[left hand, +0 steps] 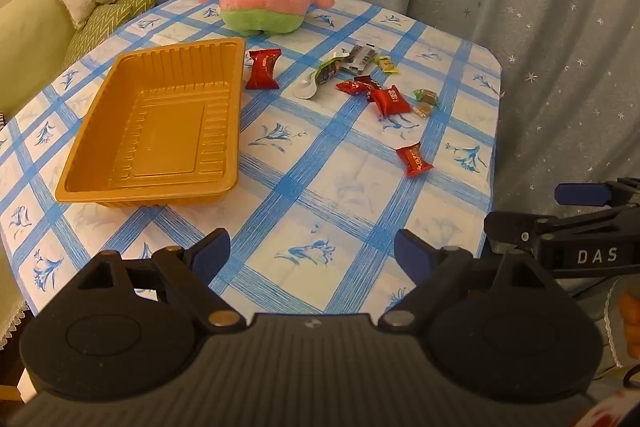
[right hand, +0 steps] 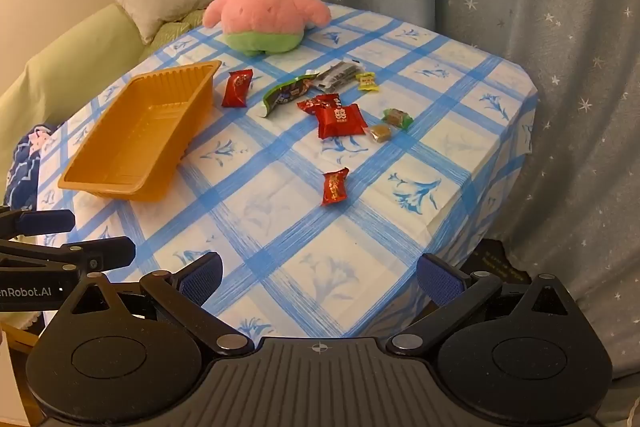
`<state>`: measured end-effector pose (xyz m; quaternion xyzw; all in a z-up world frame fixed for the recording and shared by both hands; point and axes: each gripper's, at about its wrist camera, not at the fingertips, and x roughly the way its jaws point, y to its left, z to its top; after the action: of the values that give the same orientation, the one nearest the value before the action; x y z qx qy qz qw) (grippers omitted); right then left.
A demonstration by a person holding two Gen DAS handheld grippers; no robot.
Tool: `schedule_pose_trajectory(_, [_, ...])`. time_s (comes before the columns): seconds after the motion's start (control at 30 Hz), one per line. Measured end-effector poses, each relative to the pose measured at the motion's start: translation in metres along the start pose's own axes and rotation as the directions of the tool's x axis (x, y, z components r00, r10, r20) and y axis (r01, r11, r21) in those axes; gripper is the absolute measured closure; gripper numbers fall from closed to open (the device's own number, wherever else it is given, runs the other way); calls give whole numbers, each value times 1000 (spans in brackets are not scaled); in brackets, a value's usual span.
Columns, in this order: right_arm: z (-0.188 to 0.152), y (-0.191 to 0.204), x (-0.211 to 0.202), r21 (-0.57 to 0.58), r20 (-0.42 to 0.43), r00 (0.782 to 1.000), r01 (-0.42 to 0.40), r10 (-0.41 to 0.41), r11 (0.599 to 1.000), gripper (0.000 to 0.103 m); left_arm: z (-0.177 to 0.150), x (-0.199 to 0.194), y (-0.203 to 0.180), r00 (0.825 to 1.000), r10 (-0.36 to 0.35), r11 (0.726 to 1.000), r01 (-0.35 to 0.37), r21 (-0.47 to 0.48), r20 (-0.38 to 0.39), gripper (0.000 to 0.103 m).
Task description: Organize snacks
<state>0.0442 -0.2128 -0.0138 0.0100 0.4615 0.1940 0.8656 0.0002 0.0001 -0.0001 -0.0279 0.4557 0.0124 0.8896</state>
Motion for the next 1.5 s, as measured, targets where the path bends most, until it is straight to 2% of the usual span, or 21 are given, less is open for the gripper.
schedule_pose_trajectory(1.5, [4,5,-1,-10,5,1000,11,-11,1000,0,0,0,0,1000,-3,1000,3,-3,1,15])
